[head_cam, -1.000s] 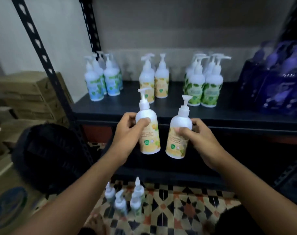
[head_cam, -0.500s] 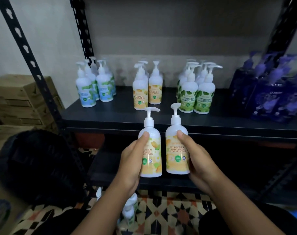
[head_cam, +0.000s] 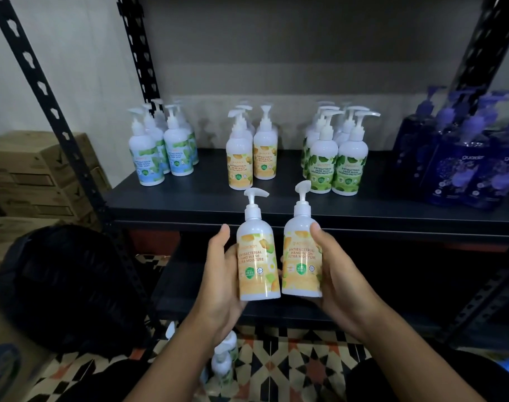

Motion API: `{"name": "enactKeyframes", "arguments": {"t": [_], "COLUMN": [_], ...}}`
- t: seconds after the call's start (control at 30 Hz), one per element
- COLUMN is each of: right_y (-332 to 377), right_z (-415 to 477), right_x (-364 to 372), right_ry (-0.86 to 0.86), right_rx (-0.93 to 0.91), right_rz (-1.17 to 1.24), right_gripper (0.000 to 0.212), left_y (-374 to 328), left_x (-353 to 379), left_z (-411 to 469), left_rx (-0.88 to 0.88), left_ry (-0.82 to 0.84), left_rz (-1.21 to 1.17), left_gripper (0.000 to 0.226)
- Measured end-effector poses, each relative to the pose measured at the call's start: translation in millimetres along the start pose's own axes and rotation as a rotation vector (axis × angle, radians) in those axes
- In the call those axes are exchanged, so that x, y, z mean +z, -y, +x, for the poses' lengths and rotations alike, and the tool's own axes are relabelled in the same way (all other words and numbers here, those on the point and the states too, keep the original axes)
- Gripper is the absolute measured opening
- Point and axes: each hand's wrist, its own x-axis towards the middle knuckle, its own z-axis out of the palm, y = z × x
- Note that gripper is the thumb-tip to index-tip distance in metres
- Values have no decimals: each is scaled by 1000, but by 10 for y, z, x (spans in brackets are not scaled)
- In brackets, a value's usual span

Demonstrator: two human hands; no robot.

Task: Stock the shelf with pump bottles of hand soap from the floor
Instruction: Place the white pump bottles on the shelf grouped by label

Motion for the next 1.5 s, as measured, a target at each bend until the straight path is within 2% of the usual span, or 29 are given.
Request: {"name": "enactKeyframes", "arguments": {"t": [0.07,0.13,0.2,0.27,0.4,0.57,0.7,0.8,0.97,1.17,1.37,1.5], "right_y": [-11,-24,-41,-53,-48,43,300,520,688,614,550,498], "right_z": [6,15,30,49,91,225,505,764,1252,1664,1880,1918], "right_x": [-22,-49,-84,-110,-107,-18,109,202,293,282,227,187], "right_ry": [-18,-35,-40,-55,-65,-44,-71,-112,-160,-196,-202,-191], "right_rx": [-4,-20,-37,-48,-83,-150,-216,-280,-349,-413,-429,-431], "right_rz": [4,-51,-122,-170,-245,-253,-287,-304,-383,-514,-612,-690], "right_gripper": [52,46,44,52,54,52,46,38,50,50,74,77], "left_y": [-5,7,25,21,-21,-217,-521,-650,-733,-804,-801,-792], "left_x": [5,-3,-36,-70,-78,36,69,-12,-215,-260,-271,-302], "left_z": [-7,-6,-7,-5,16,149,474,677,924,1073,1040,1007], "left_rx": [20,66,133,194,240,261,350,425,477,524,542,552], "left_ry": [17,-8,-53,-101,-212,-163,-182,-220,-272,-292,-283,-305], "left_rz": [22,140,332,451,397,272,326,412,418,428,442,434], "left_gripper": [56,33,30,34,30,20,26,45,48,48,46,47]}}
